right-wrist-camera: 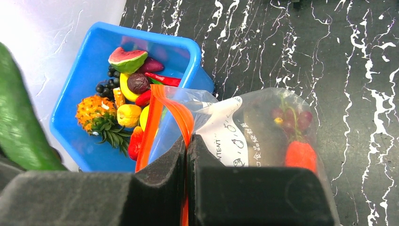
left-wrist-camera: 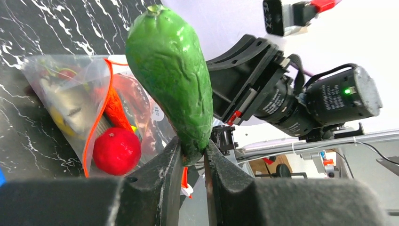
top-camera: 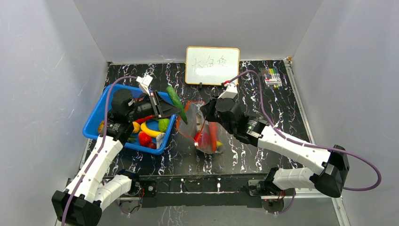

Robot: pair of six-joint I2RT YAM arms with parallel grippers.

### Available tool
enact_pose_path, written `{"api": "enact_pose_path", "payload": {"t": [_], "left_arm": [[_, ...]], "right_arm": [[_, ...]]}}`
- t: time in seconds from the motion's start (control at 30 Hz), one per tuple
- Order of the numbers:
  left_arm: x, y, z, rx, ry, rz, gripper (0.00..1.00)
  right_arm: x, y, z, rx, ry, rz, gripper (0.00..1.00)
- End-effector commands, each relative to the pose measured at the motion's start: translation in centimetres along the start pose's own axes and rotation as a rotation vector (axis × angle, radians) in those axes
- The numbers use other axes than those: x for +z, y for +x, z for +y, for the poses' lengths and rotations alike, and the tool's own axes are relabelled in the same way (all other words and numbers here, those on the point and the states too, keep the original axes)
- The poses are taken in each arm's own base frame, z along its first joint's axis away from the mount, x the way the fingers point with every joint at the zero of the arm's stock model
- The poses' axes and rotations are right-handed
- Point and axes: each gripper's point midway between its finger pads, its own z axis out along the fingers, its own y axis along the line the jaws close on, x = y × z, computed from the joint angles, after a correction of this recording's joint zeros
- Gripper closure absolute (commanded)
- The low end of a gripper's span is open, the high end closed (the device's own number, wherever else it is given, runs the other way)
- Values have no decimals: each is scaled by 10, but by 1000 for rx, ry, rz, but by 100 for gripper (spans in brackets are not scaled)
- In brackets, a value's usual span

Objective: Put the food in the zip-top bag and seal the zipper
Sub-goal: Place the fake vegetable in the zipper food storage bag.

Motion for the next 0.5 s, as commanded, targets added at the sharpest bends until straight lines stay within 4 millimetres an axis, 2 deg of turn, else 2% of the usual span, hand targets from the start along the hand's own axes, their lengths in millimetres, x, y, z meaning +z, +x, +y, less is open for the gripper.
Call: {"api": "enact_pose_path", "payload": {"t": [0.0, 0.17, 0.33, 0.47], "left_arm": [[12, 6, -11, -3, 78, 7, 93], [22, 26, -9, -12, 91, 77, 92], [23, 45, -7, -1, 88, 137, 92], [23, 55, 5, 8, 39, 173, 92]], "right_arm": [[-6, -42, 37, 86, -103, -105, 100], [-8, -47, 38, 97, -100, -122, 100], [-10, -51, 39, 108, -105, -137, 100], [-10, -52, 41, 112, -114, -137, 100]]}}
